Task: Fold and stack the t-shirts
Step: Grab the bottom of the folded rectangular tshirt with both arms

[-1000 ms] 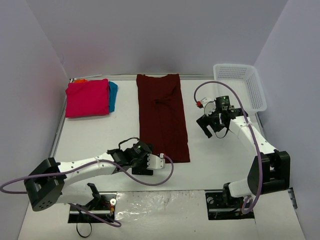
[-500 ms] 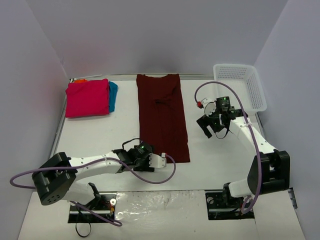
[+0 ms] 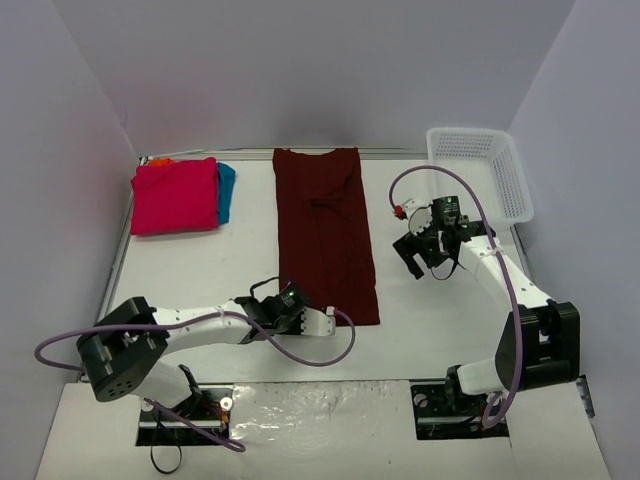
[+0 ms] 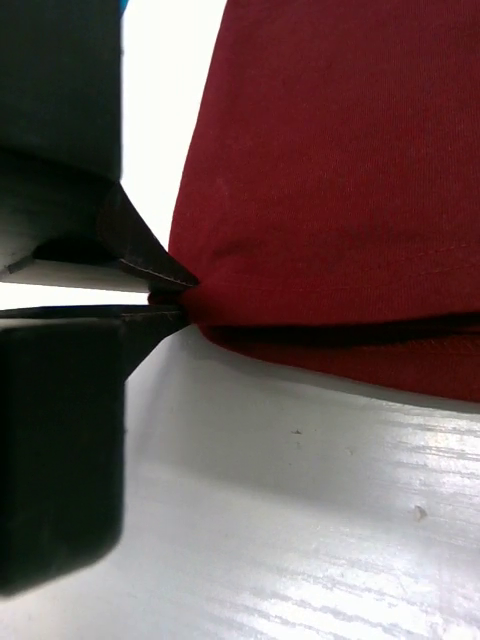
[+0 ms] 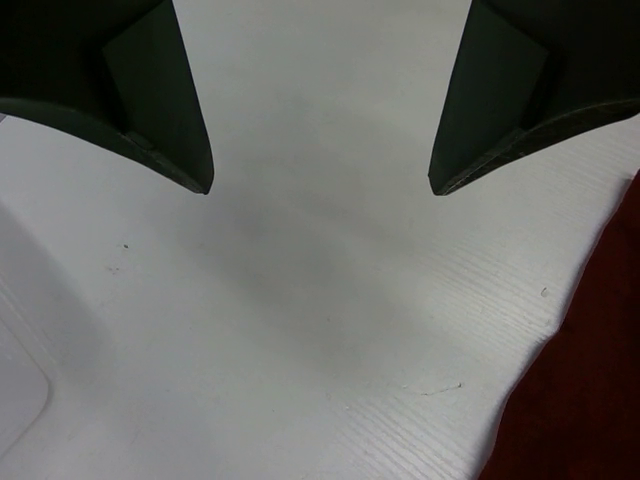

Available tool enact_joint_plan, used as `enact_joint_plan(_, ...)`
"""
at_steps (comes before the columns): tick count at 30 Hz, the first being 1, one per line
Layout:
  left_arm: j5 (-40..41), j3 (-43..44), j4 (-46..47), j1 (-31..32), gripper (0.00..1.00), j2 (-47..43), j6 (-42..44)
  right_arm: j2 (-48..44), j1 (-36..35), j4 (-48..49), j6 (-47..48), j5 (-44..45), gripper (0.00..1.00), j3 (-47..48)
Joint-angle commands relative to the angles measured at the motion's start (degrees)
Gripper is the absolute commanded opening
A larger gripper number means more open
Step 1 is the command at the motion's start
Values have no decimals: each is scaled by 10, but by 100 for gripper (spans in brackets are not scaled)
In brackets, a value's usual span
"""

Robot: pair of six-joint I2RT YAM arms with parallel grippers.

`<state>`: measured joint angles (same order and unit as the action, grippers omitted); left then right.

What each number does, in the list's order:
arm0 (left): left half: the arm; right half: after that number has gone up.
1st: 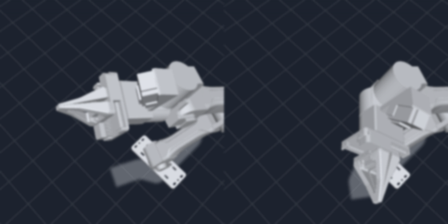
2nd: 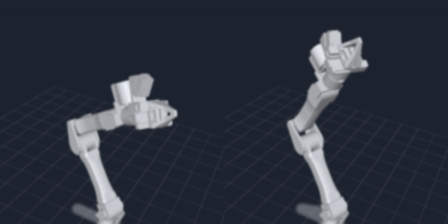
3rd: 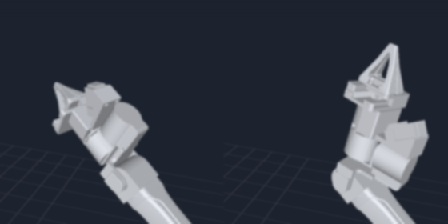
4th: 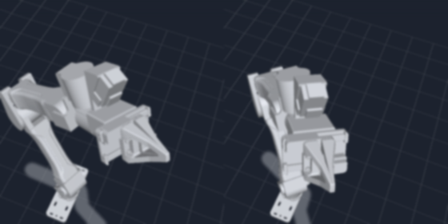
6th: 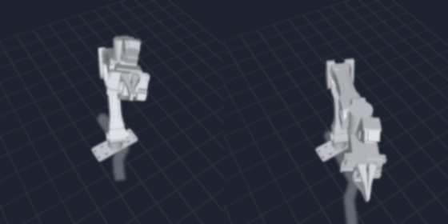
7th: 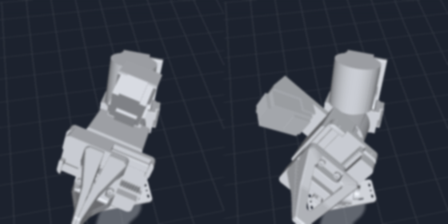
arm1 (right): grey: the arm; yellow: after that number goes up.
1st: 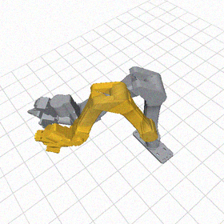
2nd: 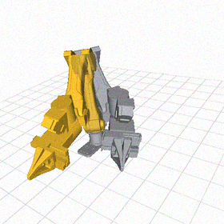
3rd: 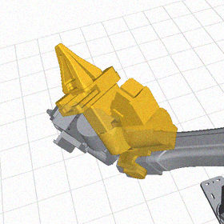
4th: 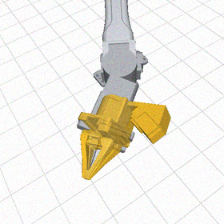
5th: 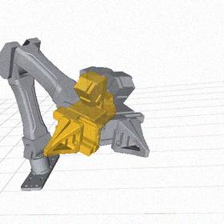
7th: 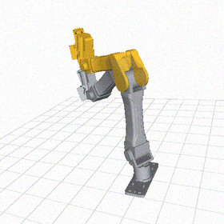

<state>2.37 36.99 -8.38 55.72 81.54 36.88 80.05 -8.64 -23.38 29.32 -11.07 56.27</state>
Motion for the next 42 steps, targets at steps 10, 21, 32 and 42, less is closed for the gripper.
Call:
enact_joint_plan(10,-214,87,-169,-119,2,-33,12,-74,-3,-20,80,-160,82,-25)
enact_joint_plan(21,-318,163,-244,-192,2,34,14,-132,-123,-7,231,-282,83,-142)
enact_joint_plan(32,-367,183,-239,-231,2,88,-14,-126,-222,9,228,-231,71,-136)
enact_joint_plan(42,-385,188,-237,-251,2,113,-19,-51,-305,35,234,-167,70,-147)
